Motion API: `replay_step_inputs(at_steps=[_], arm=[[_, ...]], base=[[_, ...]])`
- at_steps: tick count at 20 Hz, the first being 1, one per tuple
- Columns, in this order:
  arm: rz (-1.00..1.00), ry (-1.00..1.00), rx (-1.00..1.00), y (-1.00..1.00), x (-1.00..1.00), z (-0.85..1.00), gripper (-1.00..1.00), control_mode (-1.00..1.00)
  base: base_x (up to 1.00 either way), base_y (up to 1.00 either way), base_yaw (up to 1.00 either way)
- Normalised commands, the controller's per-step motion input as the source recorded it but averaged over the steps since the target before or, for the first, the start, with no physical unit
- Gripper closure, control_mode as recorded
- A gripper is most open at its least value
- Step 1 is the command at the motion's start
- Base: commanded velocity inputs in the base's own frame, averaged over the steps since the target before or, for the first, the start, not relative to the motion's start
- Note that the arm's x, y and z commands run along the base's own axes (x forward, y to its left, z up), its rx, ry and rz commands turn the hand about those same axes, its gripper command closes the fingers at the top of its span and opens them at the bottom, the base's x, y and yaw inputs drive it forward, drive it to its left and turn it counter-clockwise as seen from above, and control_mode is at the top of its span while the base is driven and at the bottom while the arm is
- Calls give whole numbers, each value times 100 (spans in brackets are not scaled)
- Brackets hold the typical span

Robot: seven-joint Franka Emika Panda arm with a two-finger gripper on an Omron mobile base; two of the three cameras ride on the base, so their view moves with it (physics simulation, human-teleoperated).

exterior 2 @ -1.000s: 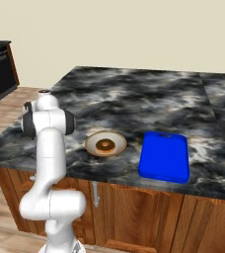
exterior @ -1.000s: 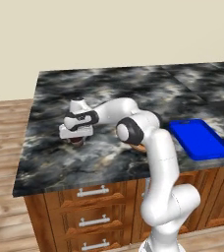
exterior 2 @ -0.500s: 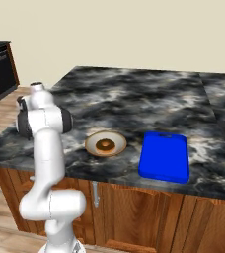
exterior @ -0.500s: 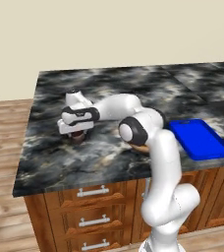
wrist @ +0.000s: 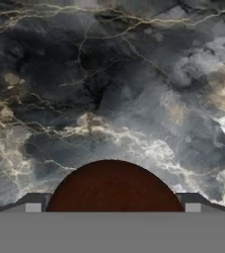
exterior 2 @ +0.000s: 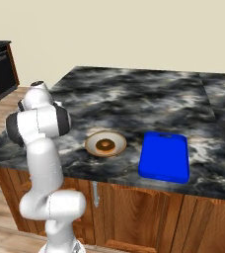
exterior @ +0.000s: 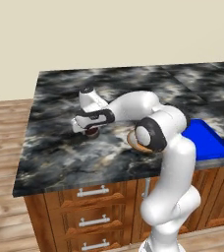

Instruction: Place the bowl with donut and the cupcake onto the tray.

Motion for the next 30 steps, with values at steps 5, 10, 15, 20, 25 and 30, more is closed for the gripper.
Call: replay_step_inputs(at_steps=[5,10,15,20,25,30], arm=[[0,-17,1,-81,-47,23,100,-100],[-1,-14,4,-83,-34,28,100,-100],[-5,-12,4,-82,-14,40,100,-100],[-5,-7,3,-84,-1,32,100,-100],[-5,-2,4,-84,0,15,100,-100],[-6,0,2,-84,0,0,100,-100]], base=[[0,0,0],[0,0,0],[0,0,0],[0,0,0],[0,0,0],[0,0,0]])
